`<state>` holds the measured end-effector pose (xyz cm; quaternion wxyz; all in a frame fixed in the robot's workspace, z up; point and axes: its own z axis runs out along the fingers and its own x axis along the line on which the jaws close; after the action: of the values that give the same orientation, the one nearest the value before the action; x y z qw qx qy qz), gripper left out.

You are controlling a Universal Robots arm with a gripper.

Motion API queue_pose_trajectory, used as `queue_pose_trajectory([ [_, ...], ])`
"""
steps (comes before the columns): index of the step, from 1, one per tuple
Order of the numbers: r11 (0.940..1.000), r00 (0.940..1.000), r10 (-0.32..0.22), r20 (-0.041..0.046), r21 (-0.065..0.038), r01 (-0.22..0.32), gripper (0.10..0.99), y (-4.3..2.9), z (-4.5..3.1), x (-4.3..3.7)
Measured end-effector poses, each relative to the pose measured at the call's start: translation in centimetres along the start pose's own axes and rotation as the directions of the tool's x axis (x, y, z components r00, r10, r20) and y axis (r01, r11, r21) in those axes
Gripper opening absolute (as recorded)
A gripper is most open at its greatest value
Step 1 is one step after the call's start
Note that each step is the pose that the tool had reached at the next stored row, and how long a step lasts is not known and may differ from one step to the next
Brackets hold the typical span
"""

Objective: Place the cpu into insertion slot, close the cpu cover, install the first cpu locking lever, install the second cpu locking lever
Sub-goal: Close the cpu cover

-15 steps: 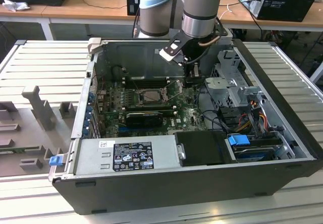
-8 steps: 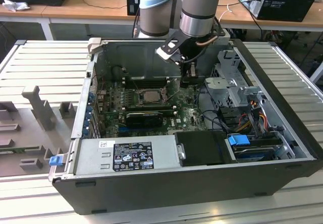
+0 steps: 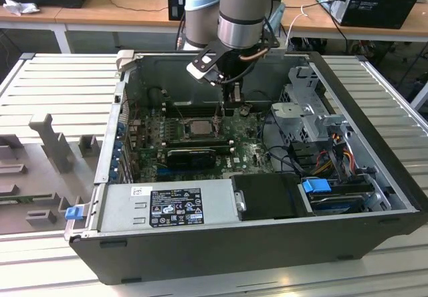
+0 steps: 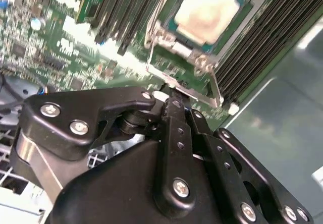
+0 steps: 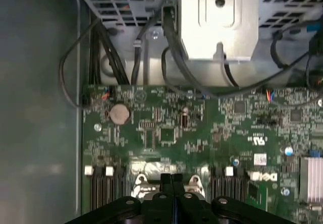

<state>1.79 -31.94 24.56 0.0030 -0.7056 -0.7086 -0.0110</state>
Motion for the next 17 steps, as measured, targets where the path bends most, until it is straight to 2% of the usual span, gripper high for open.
queue_pose_trajectory([
  [3,1.0,1.0,0.0,0.0,-0.001,0.0,0.106,-2.04,0.01,0.01],
  [4,1.0,1.0,0.0,-0.0002,-0.001,0.0,0.106,-2.35,0.1,0.02],
  [9,1.0,1.0,-0.004,-0.0002,0.0,0.004,0.106,-2.87,1.4,-0.01],
  [10,1.0,1.0,-0.006,-0.0014,0.0,0.006,0.106,-3.17,1.64,-0.01],
  [13,0.9999,0.9999,-0.01,-0.0029,0.0,0.01,0.106,-4.39,1.79,-0.02],
  [17,0.9999,0.9999,-0.012,-0.003,0.0,0.012,0.106,-4.94,1.79,-0.01],
])
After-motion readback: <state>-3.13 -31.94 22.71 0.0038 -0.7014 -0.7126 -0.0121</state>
